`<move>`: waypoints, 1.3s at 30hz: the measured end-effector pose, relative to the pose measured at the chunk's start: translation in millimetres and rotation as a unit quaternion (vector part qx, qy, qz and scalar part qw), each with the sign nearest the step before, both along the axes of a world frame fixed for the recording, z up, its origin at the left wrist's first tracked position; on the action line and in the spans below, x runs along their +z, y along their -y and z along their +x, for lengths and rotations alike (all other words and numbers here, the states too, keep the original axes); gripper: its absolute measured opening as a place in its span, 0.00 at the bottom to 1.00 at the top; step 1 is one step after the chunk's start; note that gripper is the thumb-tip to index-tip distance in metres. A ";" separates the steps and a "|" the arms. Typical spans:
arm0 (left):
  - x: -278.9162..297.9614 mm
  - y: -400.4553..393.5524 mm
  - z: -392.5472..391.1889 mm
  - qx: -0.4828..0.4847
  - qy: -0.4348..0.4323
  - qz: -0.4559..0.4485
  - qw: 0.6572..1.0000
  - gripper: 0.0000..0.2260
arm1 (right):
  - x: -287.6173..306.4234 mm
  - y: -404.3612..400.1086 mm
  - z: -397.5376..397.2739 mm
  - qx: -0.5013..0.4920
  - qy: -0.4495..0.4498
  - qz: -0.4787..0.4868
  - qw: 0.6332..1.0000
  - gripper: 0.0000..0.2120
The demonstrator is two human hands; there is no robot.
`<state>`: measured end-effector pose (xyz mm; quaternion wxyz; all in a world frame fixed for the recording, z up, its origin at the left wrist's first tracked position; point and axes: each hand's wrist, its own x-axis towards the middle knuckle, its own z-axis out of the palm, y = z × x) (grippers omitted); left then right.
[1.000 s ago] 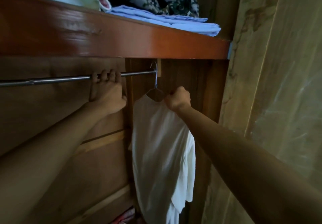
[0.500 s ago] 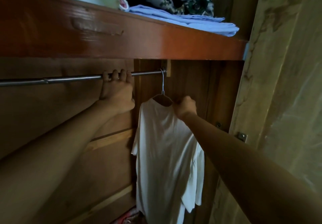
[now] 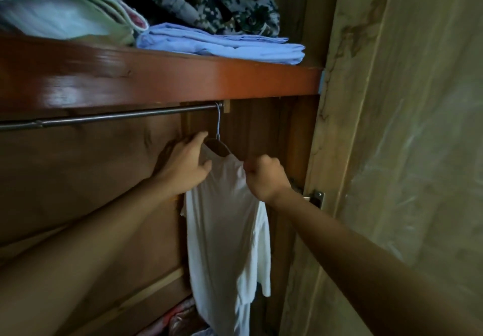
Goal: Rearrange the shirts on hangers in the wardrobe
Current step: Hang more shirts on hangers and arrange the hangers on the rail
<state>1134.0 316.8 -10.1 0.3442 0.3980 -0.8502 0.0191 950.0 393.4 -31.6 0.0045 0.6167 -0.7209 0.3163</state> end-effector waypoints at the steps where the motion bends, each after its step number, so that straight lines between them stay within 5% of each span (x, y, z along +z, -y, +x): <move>1: -4.3 -8.6 -5.2 -0.012 -0.010 0.035 0.999 0.27 | -0.8 -11.3 0.8 0.008 0.000 0.005 1.000 0.11; 9: -18.7 -72.6 -23.9 -0.044 -0.024 0.144 0.988 0.10 | 4.6 -99.7 -15.5 0.041 -0.032 0.071 0.996 0.07; 19: -19.9 -173.9 -56.4 -0.161 0.205 0.243 0.934 0.32 | 22.8 -222.2 -53.8 0.087 -0.061 0.155 0.982 0.09; 24: -13.5 -205.2 -103.9 -0.230 0.214 0.245 0.917 0.20 | 20.4 -274.6 -80.5 -0.032 -0.056 0.201 0.977 0.19; 30: -15.8 -240.6 -167.6 -0.314 0.205 0.189 0.907 0.26 | 19.0 -342.0 -99.6 -0.118 -0.052 0.197 0.972 0.18; 39: -29.7 -300.1 -220.3 -0.494 0.252 0.184 0.812 0.24 | 6.0 -431.4 -91.7 -0.267 -0.004 0.186 0.946 0.18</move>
